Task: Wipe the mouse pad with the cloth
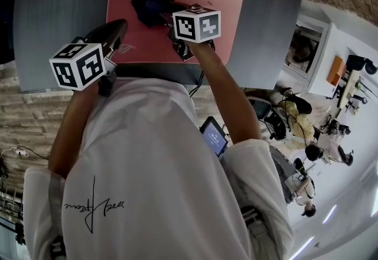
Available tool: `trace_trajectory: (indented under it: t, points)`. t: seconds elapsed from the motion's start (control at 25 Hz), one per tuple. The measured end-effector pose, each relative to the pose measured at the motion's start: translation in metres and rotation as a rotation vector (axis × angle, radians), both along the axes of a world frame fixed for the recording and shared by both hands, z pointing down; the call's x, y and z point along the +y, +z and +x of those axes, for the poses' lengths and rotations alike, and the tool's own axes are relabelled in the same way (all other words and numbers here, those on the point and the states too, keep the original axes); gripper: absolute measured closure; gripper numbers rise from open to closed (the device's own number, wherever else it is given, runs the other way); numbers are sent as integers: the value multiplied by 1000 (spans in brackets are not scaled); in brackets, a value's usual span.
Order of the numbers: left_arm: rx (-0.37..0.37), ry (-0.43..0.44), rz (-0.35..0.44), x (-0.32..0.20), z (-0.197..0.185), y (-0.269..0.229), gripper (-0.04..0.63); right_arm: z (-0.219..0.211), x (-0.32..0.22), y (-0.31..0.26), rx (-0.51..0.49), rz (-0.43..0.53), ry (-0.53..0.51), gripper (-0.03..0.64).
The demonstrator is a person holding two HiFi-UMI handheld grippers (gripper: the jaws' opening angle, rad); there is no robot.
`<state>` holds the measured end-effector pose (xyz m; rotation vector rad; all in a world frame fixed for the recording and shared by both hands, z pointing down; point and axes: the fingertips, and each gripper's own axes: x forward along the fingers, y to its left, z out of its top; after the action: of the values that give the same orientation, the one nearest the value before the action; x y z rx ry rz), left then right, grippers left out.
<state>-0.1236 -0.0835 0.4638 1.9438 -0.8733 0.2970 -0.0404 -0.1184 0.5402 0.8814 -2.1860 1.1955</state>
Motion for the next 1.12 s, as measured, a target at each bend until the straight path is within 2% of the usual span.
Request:
trace_trajectory:
  t: [0.12, 0.8, 1.12]
  points:
    - [1, 7, -5, 1, 4, 0, 583, 5, 4, 0, -18, -11, 6, 527]
    - [-3, 23, 30, 4, 15, -11, 584, 34, 43, 0, 50, -22, -22, 526]
    - [8, -3, 79, 6, 9, -26, 584, 35, 68, -32, -13, 54, -26, 529]
